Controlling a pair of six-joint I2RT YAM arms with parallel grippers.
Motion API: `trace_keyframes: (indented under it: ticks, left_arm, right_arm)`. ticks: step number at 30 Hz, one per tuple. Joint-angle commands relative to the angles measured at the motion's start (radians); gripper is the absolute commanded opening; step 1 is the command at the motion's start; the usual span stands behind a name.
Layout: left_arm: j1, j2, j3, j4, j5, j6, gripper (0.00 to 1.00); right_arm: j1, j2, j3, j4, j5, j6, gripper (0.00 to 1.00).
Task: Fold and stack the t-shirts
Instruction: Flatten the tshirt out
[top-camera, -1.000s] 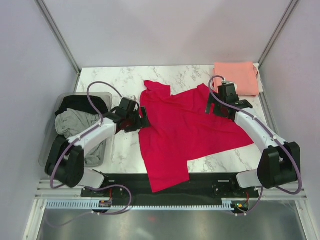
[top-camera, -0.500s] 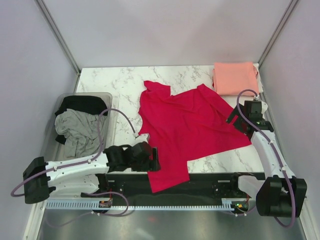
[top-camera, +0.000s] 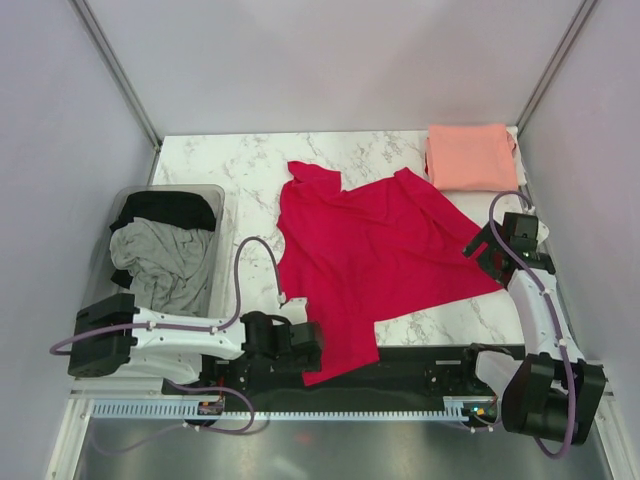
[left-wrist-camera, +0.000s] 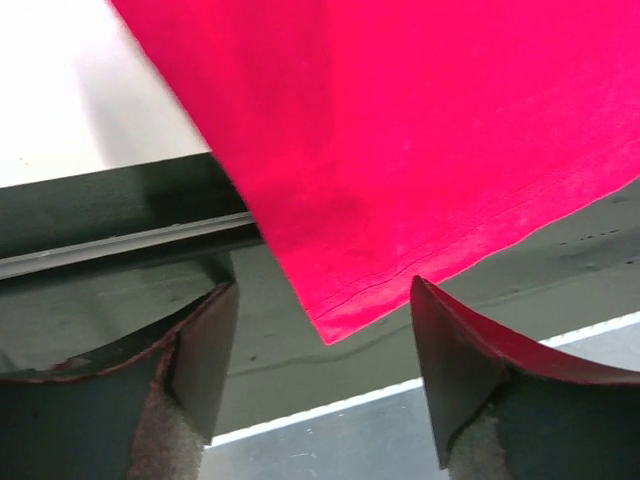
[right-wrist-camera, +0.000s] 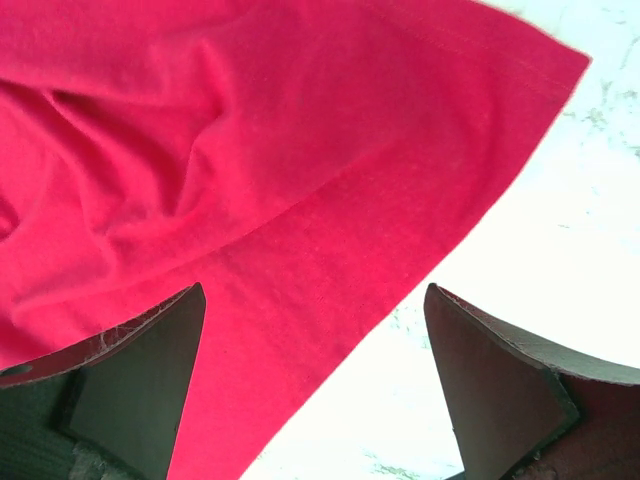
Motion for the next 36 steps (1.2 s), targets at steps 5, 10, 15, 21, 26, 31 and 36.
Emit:
trace_keyframes:
  ticks: [5,10,15,21,26,31,36]
  left_arm:
    - [-0.011,0.091,0.027,0.104,-0.022,-0.033,0.57]
    - [-0.012,0.157,0.067,0.109,-0.015,-0.016,0.4]
    - [-0.012,0.136,0.057,0.1,-0.05,-0.02,0.02]
    - [0.0,-0.134,0.06,-0.138,-0.237,-0.094,0.02]
    - [0.043,-0.36,0.047,-0.311,-0.32,-0.103,0.02]
    - [0.063,-0.391,0.017,-0.31,-0.303,-0.109,0.02]
    - [0.064,-0.332,0.023,-0.293,-0.286,-0.12,0.02]
  right_arm:
    - [-0.069,-0.016,-0.01,0.024,-0.065,-0.01,0.98]
    - [-0.092,-0.006,-0.033,0.044,-0.087,-0.004,0.98]
    - [-0.141,0.026,-0.045,0.063,-0.084,-0.008,0.98]
    - [-0.246,0.069,-0.049,0.081,-0.099,-0.018,0.95]
    - [-0.315,0.099,-0.056,0.084,-0.033,0.002,0.92]
    - [-0.346,0.122,-0.091,0.115,-0.036,0.047,0.87]
    - [-0.389,0.168,-0.141,0.138,-0.013,0.081,0.79]
